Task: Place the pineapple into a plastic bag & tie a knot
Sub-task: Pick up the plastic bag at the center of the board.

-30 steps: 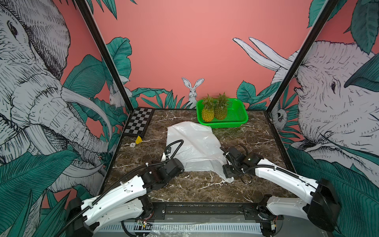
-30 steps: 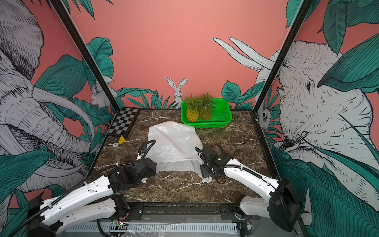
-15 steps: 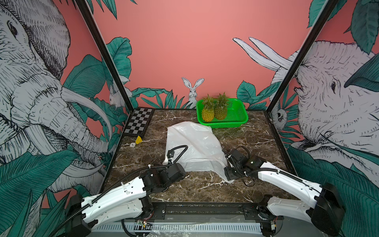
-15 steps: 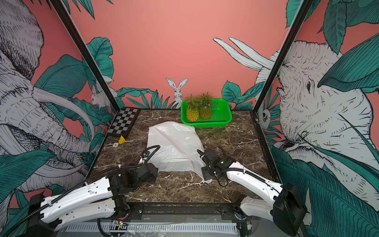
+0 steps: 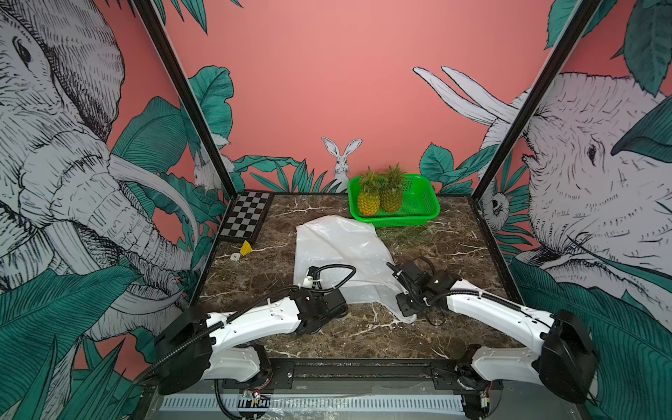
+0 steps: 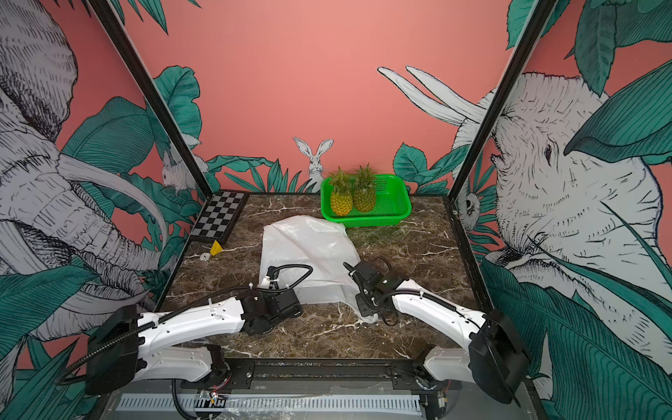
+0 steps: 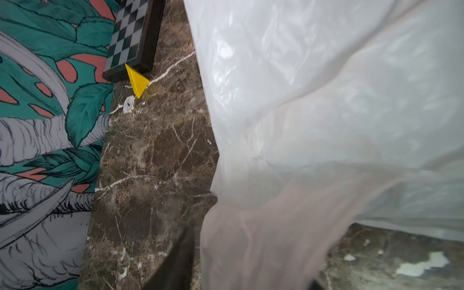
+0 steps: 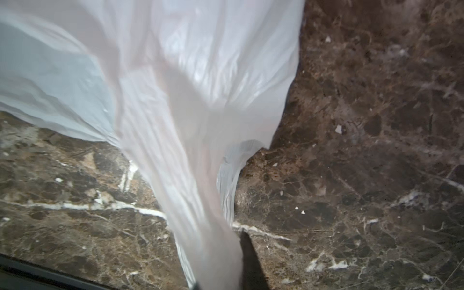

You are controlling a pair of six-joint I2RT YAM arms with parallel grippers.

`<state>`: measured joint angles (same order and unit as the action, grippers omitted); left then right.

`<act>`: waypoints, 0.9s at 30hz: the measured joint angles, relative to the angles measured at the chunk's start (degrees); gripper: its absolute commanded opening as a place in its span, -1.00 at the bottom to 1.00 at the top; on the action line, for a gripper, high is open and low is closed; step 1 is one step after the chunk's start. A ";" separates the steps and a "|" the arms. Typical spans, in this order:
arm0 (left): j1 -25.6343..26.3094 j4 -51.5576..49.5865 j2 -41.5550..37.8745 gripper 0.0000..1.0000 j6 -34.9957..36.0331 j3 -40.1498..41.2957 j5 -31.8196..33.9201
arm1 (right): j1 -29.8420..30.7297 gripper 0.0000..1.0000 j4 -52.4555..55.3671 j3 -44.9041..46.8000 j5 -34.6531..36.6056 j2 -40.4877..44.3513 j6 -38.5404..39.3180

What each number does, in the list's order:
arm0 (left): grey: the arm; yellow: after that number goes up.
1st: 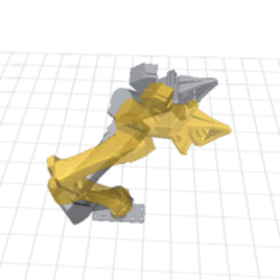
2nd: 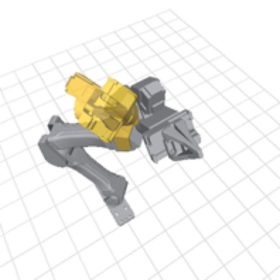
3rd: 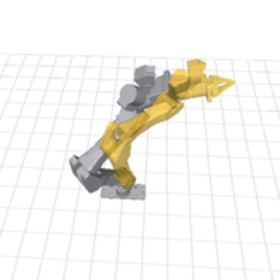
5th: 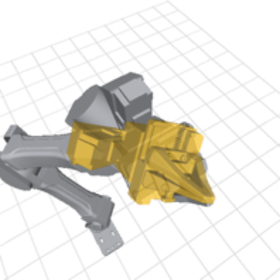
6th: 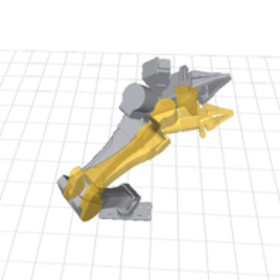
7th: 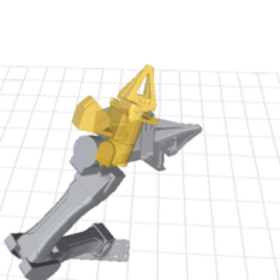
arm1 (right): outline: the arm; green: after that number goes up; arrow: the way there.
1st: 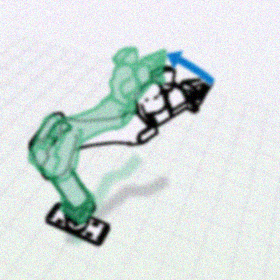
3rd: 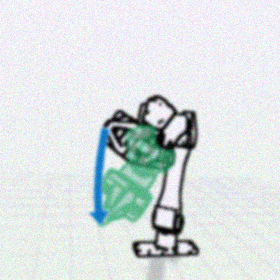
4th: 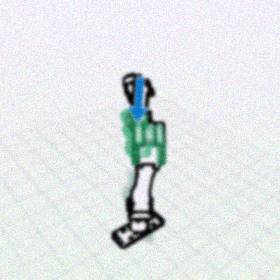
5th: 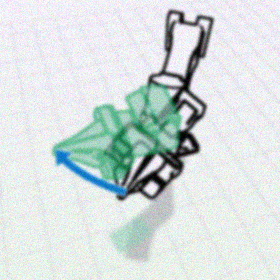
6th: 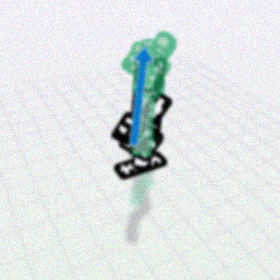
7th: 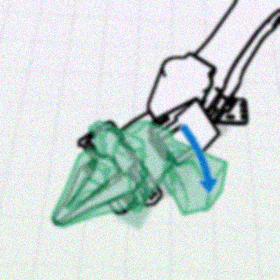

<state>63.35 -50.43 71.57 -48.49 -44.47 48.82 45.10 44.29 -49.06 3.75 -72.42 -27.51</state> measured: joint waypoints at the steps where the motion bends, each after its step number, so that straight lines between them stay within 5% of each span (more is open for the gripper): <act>1: 0.00 -0.96 -0.87 -1.00 0.44 -2.36 0.24 | 0.00 -1.00 0.39 -1.44 -0.17 0.59 0.39; 11: -0.59 -5.33 -14.67 -1.00 7.61 -24.20 -1.20 | 0.02 -1.00 9.94 -22.84 -2.49 6.16 1.09; 22: -9.07 -10.62 -1.62 -1.00 9.31 -48.43 -13.42 | 0.02 -1.00 24.24 -57.27 -4.52 -5.46 1.84; 27: -10.16 -13.81 -0.59 -1.00 7.30 -52.13 -18.58 | 0.02 -1.00 28.65 -64.35 -5.38 -6.88 1.20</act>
<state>53.19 -64.25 70.98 -41.19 -96.60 30.24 45.12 72.95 -113.40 -1.63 -79.31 -26.30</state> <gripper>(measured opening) 0.048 0.047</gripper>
